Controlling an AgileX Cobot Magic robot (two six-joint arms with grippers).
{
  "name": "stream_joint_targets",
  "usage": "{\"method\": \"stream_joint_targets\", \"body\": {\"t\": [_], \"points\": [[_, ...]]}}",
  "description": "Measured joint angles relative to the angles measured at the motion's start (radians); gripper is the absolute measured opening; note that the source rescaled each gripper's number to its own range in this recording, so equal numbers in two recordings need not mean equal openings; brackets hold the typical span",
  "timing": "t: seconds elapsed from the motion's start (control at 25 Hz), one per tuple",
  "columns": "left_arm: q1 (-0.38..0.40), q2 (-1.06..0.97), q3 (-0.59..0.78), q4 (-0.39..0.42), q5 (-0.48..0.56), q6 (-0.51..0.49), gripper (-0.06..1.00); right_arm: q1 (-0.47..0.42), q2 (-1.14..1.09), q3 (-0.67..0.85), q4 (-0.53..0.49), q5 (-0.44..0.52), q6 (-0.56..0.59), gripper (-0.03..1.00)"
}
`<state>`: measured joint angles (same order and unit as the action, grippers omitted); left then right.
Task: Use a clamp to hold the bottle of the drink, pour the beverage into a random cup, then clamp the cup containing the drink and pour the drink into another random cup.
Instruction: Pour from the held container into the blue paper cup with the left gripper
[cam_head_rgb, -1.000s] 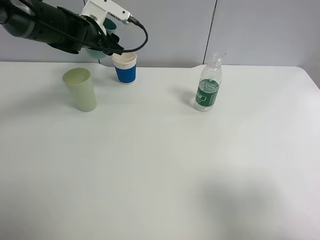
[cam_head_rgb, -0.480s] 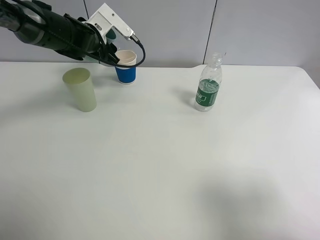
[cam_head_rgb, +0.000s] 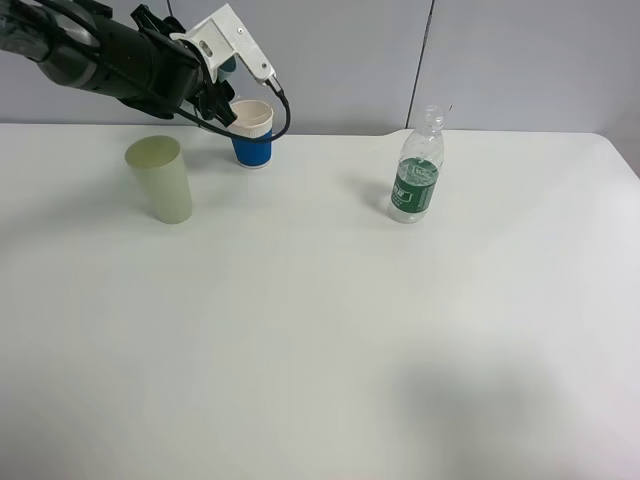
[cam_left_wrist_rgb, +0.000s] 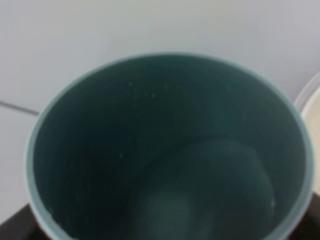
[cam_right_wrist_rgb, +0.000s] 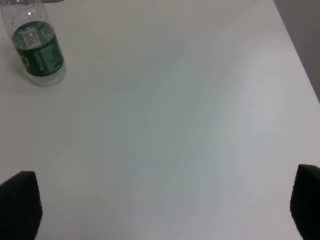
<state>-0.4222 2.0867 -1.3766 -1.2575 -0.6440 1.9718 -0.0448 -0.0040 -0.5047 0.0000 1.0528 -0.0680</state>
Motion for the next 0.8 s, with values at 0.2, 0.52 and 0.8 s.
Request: {"method": "stream_joint_targets", "body": {"t": [0.2,0.52,0.8], "points": [[-0.002,0.024,-0.043,0.008,-0.021,0.055,0.03,0.0,0.0,0.0,0.0,0.0,0.0,1.0],[-0.013,0.057,-0.07,0.014,-0.039,0.139,0.03,0.0,0.0,0.0,0.0,0.0,0.0,1.0],[-0.013,0.068,-0.07,0.014,-0.093,0.213,0.03,0.0,0.0,0.0,0.0,0.0,0.0,1.0]]}}
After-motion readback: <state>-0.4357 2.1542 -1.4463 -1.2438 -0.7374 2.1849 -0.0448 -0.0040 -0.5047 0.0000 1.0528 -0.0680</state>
